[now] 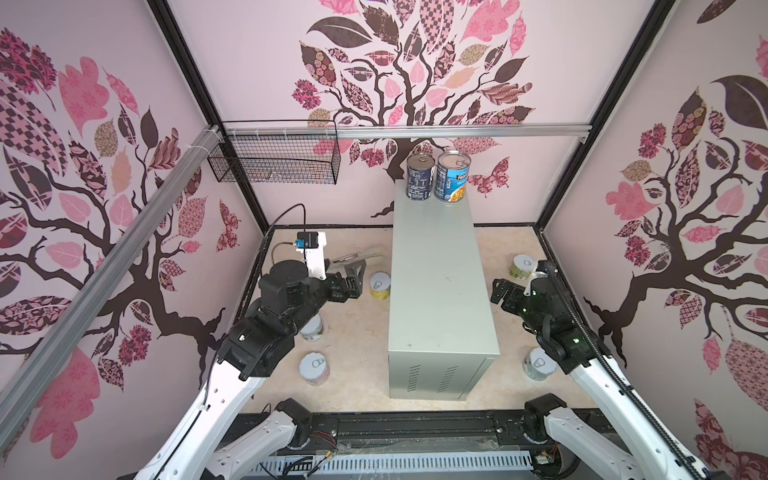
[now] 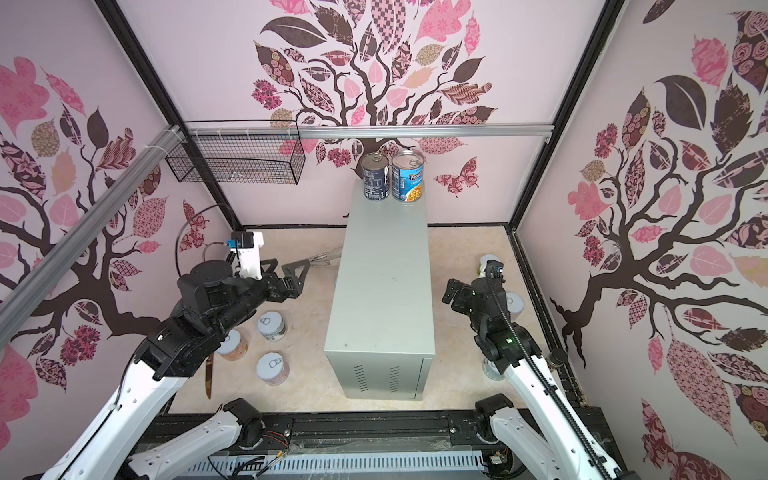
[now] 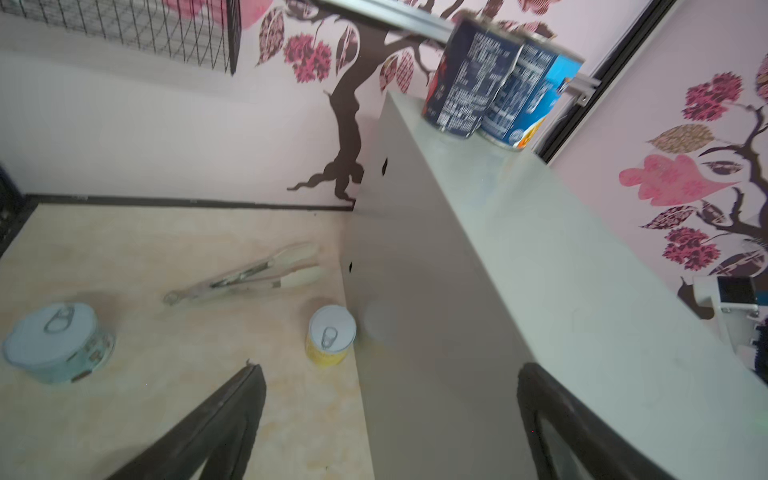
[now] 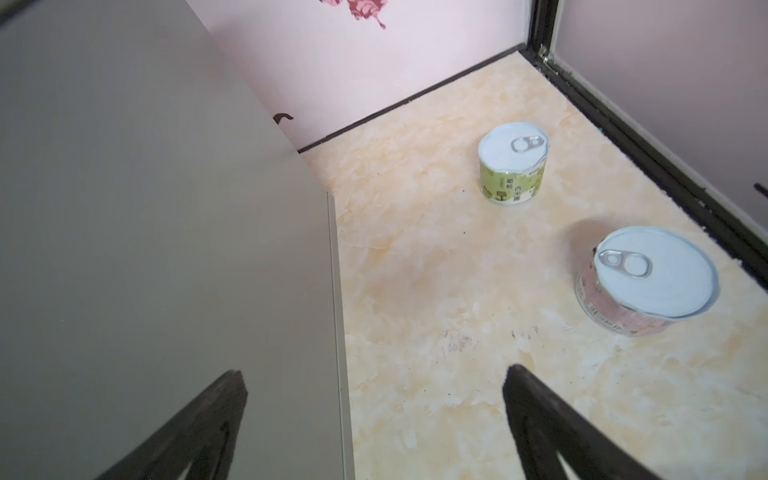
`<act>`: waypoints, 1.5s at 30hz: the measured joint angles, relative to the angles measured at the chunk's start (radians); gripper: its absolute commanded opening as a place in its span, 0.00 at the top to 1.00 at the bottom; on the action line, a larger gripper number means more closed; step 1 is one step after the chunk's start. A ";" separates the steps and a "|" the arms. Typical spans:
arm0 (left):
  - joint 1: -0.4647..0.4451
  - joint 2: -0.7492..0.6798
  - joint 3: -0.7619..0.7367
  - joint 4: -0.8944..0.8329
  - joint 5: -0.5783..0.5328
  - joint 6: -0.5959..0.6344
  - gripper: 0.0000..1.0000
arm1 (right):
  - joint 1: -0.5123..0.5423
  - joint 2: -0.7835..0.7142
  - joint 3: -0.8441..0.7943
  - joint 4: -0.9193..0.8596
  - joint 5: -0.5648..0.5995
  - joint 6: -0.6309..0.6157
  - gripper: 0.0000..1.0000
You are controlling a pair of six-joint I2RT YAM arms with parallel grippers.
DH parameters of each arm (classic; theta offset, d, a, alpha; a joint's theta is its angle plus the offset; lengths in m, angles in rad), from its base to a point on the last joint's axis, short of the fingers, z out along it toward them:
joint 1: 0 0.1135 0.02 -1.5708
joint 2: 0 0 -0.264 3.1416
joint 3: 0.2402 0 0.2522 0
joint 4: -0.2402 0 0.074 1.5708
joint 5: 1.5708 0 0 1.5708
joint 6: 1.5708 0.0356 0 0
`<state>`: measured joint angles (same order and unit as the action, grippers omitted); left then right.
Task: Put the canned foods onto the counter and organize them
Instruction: 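Open the left gripper and draw it back from the dark can, then lower the right gripper onto the green-labelled can and grasp it while the left gripper hovers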
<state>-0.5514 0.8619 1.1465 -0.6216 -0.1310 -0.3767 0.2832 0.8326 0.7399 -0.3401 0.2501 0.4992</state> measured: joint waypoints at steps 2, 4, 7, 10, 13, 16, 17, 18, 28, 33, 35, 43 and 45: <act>0.000 -0.024 -0.077 -0.035 0.001 -0.025 0.02 | -0.006 0.050 -0.030 0.048 0.026 0.016 0.00; 0.000 -0.035 -0.140 -0.067 0.001 -0.048 0.02 | -0.028 0.112 -0.044 0.087 0.038 0.030 0.00; 0.000 -0.069 -0.219 -0.106 0.006 -0.080 0.02 | -0.106 0.218 -0.047 0.161 0.023 0.061 0.00; -0.001 -0.127 -0.245 -0.136 0.004 -0.100 0.02 | -0.166 0.326 -0.037 0.220 0.036 0.071 0.00; -0.002 -0.185 -0.245 -0.145 0.002 -0.100 0.02 | -0.179 0.433 0.008 0.237 0.061 0.060 0.00; -0.003 -0.226 -0.245 -0.154 0.001 -0.090 0.02 | -0.193 0.527 0.075 0.253 0.070 0.050 0.00; -0.004 -0.235 -0.245 -0.158 0.000 -0.083 0.02 | -0.205 0.558 0.100 0.260 0.072 0.047 0.00; -0.004 -0.238 -0.245 -0.161 0.000 -0.076 0.02 | -0.216 0.581 0.121 0.262 0.073 0.046 0.00; -0.012 -0.254 -0.343 -0.145 0.018 -0.029 0.02 | -0.324 0.867 0.359 0.254 0.078 0.003 0.00; -0.012 -0.257 -0.345 -0.135 0.018 -0.009 0.02 | -0.349 0.995 0.453 0.239 0.069 -0.047 0.00; -0.012 -0.266 -0.345 -0.129 0.020 -0.003 0.02 | -0.357 1.035 0.486 0.234 0.064 -0.059 0.00; 0.000 -0.272 -0.345 -0.124 0.023 0.011 0.02 | -0.399 1.134 0.606 0.200 0.059 -0.099 0.00; 0.004 -0.269 -0.345 -0.123 0.024 0.012 0.02 | -0.406 1.157 0.631 0.196 0.054 -0.104 0.00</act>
<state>-0.5476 0.5926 0.8017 -0.7444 -0.1066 -0.3649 -0.1230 1.9896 1.3712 -0.1444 0.3038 0.3954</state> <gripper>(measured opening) 0.981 0.998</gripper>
